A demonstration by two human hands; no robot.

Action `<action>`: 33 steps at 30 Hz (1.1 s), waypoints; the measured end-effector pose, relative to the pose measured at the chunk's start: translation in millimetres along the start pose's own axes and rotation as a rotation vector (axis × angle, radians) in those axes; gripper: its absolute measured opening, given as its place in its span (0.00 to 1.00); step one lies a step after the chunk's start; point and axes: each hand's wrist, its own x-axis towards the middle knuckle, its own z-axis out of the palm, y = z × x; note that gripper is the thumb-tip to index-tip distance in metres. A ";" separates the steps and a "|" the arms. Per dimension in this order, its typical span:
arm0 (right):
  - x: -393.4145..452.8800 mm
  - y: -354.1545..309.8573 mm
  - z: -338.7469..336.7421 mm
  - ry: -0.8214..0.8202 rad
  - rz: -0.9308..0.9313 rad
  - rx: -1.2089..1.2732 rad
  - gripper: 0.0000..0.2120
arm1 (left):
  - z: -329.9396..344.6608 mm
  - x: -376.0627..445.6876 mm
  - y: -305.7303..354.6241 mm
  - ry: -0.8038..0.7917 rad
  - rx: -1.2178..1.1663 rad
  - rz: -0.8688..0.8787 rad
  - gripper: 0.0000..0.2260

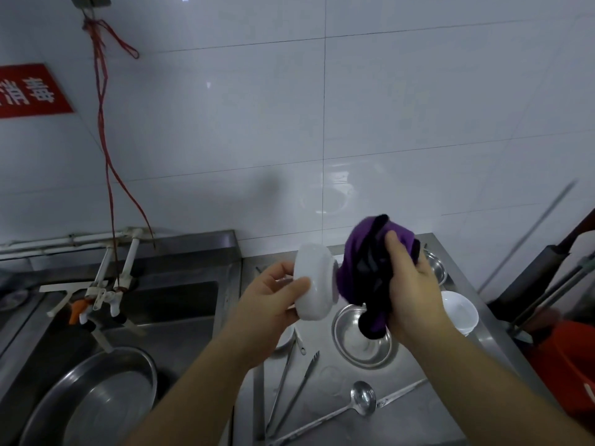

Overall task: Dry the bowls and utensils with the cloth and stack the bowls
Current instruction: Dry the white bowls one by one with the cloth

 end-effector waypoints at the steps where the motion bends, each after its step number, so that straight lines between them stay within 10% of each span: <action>1: -3.8 -3.8 4.8 -0.082 -0.207 -0.150 0.09 | 2.8 -0.4 -0.6 -0.037 0.035 0.014 0.11; 8: -1.7 -10.0 8.8 -0.793 -1.030 -0.898 0.21 | 1.4 -8.5 8.6 -0.298 0.174 0.110 0.14; 12: 5.1 -12.6 11.5 -0.721 -0.816 -0.865 0.22 | 4.9 -16.7 5.0 -0.385 0.173 0.138 0.13; 18: 11.6 -12.8 24.9 -0.336 -0.135 -0.111 0.09 | 11.6 -21.7 9.1 -0.331 0.147 0.211 0.08; 22: 9.8 3.1 21.7 -0.224 0.359 0.199 0.22 | 17.9 -21.9 13.8 -0.308 0.240 0.298 0.07; 33: 7.9 14.9 20.4 -0.238 0.487 0.222 0.16 | 21.6 -11.5 9.4 -0.245 0.205 0.200 0.16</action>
